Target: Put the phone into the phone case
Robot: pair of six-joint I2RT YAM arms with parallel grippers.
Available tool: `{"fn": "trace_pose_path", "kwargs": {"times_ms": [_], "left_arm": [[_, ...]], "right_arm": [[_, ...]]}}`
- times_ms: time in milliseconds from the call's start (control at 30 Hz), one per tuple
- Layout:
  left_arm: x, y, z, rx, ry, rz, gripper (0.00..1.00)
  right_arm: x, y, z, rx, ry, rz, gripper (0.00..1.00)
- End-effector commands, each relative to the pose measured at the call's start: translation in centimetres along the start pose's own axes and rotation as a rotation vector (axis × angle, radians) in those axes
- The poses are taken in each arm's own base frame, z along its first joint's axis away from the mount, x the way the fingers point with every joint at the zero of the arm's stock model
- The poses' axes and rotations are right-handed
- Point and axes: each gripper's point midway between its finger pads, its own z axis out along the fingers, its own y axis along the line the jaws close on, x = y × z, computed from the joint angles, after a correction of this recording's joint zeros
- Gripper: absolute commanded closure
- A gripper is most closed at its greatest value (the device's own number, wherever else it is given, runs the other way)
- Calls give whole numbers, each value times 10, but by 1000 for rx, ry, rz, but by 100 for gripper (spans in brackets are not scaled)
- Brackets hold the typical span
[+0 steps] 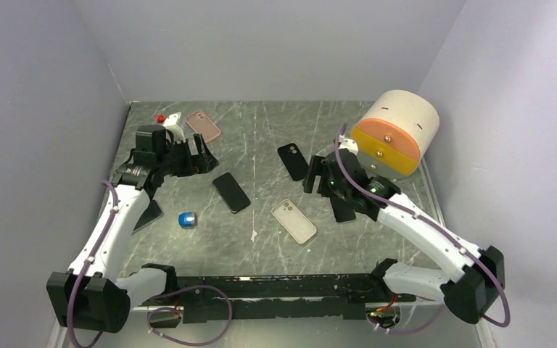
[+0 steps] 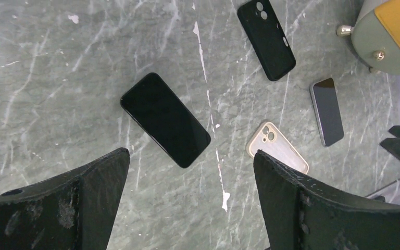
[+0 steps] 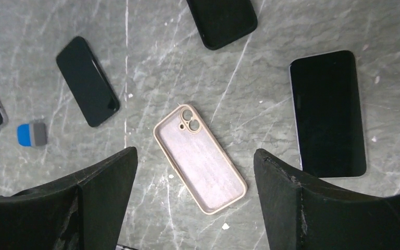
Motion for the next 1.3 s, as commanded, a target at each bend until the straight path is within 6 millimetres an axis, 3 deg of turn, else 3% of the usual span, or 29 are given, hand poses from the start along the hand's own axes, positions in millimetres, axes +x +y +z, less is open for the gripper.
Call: {"fn": "trace_pose_path", "kwargs": {"times_ms": [0,100,233,500,667,767,967,1067,1267], "left_arm": [[-13,2,-17,-24,-101,58,6],[-17,5,-21,-50,-137,59,6],[-20,18,-23,-134,-134,46,6],[-23,21,-28,-159,-153,49,6],[-26,34,-36,-245,-176,34,6],[-29,50,-45,-350,-193,4,6],[-32,91,-75,-632,-246,-64,6],[-36,111,-101,-791,-300,-104,5],[-37,116,-123,-848,-369,-137,5]], "right_arm": [[19,6,26,-32,76,-97,19],[33,2,51,3,145,-193,37],[27,2,74,59,155,-251,52],[23,14,122,62,176,-365,64],[36,46,131,-92,244,-379,65],[45,58,136,-139,264,-324,63],[59,90,156,-133,280,-257,43],[65,111,163,-124,273,-282,34],[73,148,177,-175,253,-314,20]]}}
